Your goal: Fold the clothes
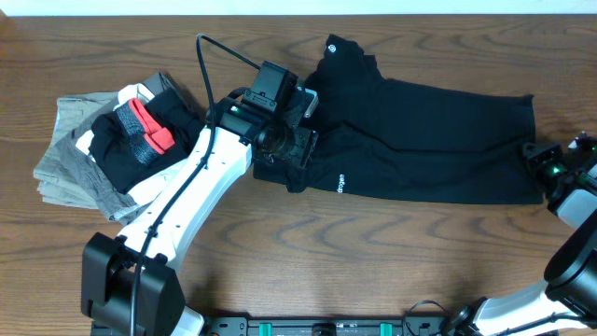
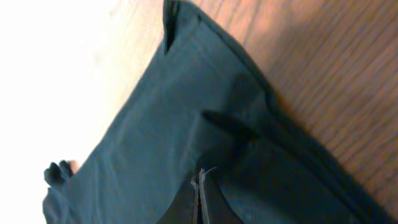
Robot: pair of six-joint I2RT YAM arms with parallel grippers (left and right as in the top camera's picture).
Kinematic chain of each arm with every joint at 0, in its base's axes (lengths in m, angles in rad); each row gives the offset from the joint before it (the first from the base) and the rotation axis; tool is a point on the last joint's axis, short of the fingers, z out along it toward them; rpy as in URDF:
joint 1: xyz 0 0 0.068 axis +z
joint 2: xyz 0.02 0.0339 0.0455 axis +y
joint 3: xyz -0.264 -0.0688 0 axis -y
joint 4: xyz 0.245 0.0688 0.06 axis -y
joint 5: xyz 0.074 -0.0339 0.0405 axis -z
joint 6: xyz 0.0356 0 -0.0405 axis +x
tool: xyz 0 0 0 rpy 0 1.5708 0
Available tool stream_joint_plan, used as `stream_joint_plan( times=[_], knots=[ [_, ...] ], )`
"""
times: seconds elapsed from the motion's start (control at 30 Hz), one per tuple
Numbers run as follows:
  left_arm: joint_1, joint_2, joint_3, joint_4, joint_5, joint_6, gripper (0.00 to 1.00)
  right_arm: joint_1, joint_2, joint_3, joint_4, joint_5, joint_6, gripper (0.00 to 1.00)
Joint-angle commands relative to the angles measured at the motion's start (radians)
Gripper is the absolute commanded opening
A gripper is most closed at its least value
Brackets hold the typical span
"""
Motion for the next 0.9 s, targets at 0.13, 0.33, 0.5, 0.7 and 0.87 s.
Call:
stream_joint_plan(
  times=[0.13,0.33,0.5,0.7,0.87],
  knots=[
    [0.003,-0.004,0.014,-0.003,-0.013,0.018,0.63,-0.068,0.001,0.001,0.003,-0.155,0.023,0.01],
    [-0.002,-0.003,0.014,-0.018,-0.012,0.024,0.63,-0.087,0.001,0.001,-0.088,-0.375,0.018,0.01],
    [-0.024,-0.003,0.013,-0.021,-0.013,0.075,0.58,-0.015,0.001,0.001,-0.374,-0.346,-0.150,0.01],
    [-0.028,-0.003,0.013,-0.021,-0.013,0.074,0.42,0.103,0.001,0.001,-0.577,-0.034,-0.208,0.01],
    [-0.028,-0.003,0.013,-0.022,-0.013,0.074,0.42,0.147,0.001,0.001,-0.538,-0.003,-0.185,0.01]
  ],
)
